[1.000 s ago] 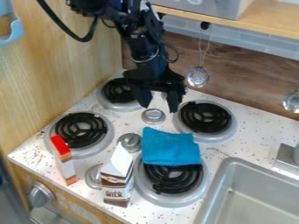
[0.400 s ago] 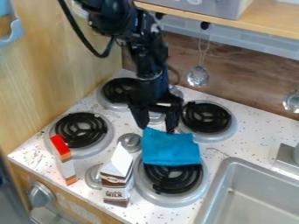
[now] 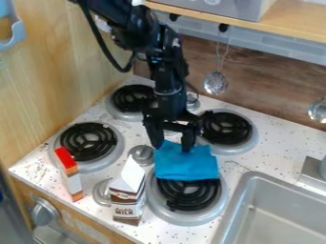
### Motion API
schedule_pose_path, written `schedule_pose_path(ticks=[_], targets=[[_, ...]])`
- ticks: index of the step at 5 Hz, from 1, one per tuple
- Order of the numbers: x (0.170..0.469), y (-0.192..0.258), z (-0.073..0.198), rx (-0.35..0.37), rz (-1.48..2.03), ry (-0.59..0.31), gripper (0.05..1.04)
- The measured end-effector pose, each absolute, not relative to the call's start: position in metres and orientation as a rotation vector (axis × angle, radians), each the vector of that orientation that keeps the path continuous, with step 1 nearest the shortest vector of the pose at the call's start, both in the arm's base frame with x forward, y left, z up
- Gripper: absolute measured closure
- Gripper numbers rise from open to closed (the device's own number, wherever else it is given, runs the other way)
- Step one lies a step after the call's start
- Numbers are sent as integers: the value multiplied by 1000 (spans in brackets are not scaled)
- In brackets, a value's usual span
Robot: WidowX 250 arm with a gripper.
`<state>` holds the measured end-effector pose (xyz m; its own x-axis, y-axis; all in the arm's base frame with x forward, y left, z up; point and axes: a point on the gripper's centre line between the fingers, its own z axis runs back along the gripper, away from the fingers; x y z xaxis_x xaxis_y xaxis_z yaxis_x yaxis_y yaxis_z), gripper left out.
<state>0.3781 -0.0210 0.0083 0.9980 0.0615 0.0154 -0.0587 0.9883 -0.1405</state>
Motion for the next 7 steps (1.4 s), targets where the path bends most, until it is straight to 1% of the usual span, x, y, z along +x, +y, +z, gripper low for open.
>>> schedule_pose_path(ticks=[1,2,3,4,5,7], targets=[[382,-20,-3,-124,51,-24,82],[387,-28,-10,-103,17,-54,82],[394,-31,-15,-86,-5,-105,82],[397,-32,-22,-77,-9,-120,82],[403,-34,-21,-78,-11,-140,82],[422,-53,-14,-114,-26,-202,82]])
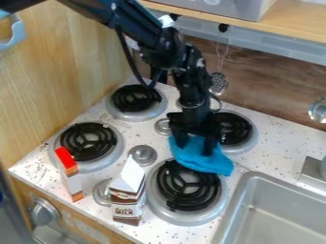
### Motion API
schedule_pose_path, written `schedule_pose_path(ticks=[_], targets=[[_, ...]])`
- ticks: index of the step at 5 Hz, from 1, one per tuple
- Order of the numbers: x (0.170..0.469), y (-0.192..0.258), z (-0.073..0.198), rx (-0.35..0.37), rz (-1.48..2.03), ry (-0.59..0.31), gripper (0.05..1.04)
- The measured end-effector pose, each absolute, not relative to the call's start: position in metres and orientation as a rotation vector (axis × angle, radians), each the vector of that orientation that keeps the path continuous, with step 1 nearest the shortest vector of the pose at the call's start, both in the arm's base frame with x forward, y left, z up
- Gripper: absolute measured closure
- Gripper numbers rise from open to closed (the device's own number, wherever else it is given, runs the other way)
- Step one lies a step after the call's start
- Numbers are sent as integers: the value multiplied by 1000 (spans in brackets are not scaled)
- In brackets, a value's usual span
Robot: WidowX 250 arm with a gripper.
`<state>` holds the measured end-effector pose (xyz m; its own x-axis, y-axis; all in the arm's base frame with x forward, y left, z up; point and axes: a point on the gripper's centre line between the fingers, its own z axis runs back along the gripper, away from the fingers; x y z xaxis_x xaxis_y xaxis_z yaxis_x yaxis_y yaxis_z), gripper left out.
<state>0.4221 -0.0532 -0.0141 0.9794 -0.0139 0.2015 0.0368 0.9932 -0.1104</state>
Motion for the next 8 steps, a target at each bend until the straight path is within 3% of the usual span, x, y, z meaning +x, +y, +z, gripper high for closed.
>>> schedule_pose_path(ticks=[5,8], targets=[[402,-130,-22,-124,-209,-228,82],[464,-145,-17,-130,-212,-332,83]])
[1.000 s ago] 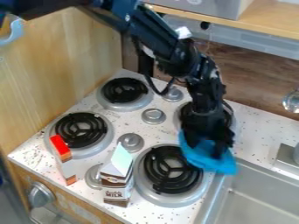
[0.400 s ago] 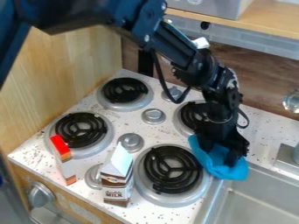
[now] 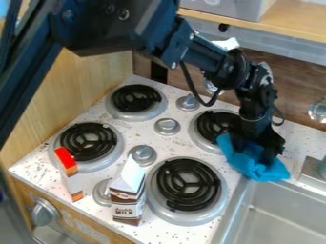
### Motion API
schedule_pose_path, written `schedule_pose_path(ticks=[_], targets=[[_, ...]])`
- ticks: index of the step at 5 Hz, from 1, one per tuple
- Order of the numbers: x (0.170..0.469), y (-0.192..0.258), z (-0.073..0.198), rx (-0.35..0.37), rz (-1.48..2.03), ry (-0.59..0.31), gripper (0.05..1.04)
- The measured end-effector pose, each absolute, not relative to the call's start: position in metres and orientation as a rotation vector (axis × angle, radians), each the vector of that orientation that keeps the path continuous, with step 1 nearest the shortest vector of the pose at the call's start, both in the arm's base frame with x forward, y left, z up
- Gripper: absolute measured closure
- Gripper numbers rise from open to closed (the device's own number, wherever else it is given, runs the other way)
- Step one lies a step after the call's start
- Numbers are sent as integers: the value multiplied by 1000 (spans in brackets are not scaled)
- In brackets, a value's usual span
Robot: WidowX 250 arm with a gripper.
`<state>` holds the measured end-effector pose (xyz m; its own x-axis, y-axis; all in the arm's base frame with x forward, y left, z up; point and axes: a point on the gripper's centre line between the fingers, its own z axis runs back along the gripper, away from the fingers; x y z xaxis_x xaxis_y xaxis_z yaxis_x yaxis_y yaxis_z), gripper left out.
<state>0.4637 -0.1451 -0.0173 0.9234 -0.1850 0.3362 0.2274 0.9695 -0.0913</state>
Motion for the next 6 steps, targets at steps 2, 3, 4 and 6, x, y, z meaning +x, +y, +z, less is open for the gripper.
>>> schedule_pose_path(ticks=[2,3,4,6], targets=[[490,-148,-10,-143,-182,-376,83],[504,-143,-11,-124,-157,-393,83],[512,-137,-10,-83,-160,-419,83],[513,-99,-19,-58,-97,-402,83]])
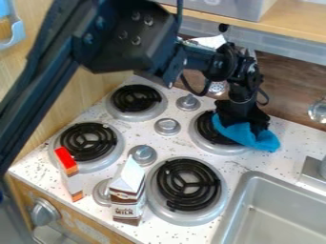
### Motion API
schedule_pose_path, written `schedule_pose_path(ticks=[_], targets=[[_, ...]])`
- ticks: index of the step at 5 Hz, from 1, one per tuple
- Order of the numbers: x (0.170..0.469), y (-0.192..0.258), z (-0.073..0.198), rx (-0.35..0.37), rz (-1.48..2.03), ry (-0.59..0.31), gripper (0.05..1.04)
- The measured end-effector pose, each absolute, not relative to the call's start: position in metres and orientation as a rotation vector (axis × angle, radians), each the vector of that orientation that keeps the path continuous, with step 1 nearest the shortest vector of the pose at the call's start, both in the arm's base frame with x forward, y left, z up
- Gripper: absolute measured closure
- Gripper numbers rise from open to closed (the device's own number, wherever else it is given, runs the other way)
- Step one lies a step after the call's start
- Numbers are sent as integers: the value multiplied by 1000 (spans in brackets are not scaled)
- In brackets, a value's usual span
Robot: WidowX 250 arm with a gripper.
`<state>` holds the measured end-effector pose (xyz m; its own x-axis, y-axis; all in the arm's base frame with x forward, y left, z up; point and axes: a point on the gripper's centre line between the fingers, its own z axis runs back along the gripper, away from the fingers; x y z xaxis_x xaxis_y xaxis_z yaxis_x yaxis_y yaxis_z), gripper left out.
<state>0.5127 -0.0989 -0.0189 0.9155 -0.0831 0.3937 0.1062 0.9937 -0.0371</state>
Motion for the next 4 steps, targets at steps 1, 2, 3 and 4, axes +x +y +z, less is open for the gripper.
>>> schedule_pose_path(ticks=[1,2,3,4], targets=[[490,-97,-9,-69,-99,-384,83],[465,-97,-8,-89,-110,-356,83],[441,-96,-3,-106,-123,-342,83],[425,-103,-1,-106,-156,-344,83]])
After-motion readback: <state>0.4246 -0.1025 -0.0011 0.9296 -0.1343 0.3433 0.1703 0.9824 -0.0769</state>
